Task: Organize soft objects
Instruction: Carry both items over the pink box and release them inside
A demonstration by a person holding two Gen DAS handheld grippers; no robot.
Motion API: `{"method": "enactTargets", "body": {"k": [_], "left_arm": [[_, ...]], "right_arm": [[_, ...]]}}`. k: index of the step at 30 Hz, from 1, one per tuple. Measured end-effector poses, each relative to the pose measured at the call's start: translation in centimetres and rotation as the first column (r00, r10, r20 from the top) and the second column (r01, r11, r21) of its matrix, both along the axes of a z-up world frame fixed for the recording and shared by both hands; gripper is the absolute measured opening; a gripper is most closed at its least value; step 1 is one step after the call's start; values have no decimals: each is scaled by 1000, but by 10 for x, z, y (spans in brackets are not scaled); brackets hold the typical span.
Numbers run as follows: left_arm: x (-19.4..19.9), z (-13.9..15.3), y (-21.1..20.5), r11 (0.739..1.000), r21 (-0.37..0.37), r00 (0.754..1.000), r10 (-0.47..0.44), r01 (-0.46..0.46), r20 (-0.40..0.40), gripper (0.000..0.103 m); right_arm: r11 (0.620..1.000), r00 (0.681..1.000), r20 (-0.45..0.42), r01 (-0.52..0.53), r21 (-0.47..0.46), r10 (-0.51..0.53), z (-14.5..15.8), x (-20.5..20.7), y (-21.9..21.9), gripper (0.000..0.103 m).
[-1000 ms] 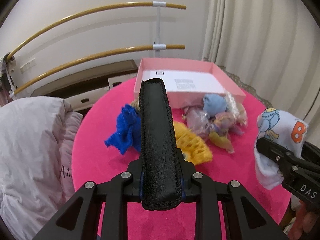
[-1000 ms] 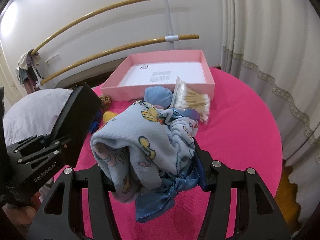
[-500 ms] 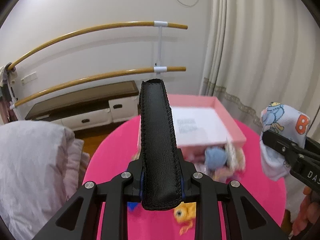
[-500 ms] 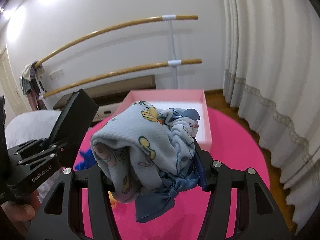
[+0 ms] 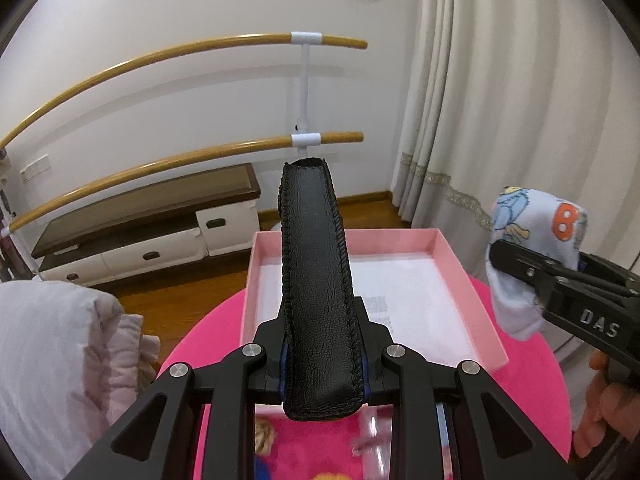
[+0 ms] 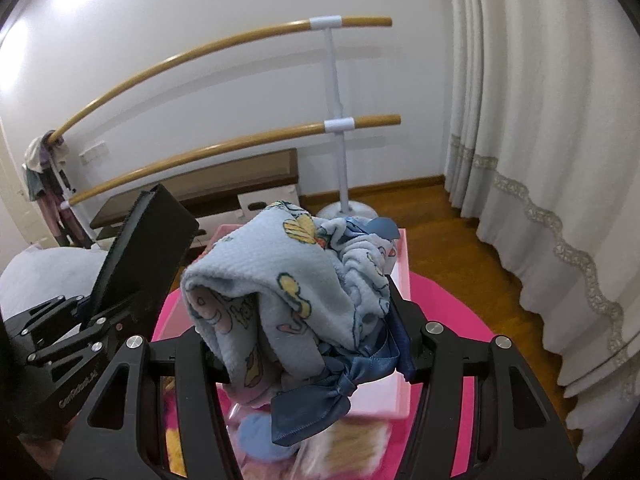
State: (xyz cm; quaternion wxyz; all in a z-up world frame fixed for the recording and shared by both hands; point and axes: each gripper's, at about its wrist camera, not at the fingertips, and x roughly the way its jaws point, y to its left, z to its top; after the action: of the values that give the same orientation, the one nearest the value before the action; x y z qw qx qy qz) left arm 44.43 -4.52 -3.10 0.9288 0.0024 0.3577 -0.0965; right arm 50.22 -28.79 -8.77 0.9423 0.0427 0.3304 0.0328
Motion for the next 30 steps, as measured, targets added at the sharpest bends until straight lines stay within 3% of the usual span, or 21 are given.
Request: {"method": "enactTargets", "body": {"k": [13, 25, 30], "left_arm": [[141, -33, -41, 1000, 25, 995, -2, 4, -102, 22], [222, -69, -69, 999, 30, 976, 24, -17, -215, 22], [238, -72, -71, 999, 35, 972, 33, -26, -234, 23]], "right_arm": [[1000, 994, -108, 16, -22, -19, -35, 78, -15, 54], [1000, 979, -201, 22, -19, -26, -71, 118, -19, 55], [1000, 974, -223, 26, -17, -29, -77, 127, -22, 55]]}}
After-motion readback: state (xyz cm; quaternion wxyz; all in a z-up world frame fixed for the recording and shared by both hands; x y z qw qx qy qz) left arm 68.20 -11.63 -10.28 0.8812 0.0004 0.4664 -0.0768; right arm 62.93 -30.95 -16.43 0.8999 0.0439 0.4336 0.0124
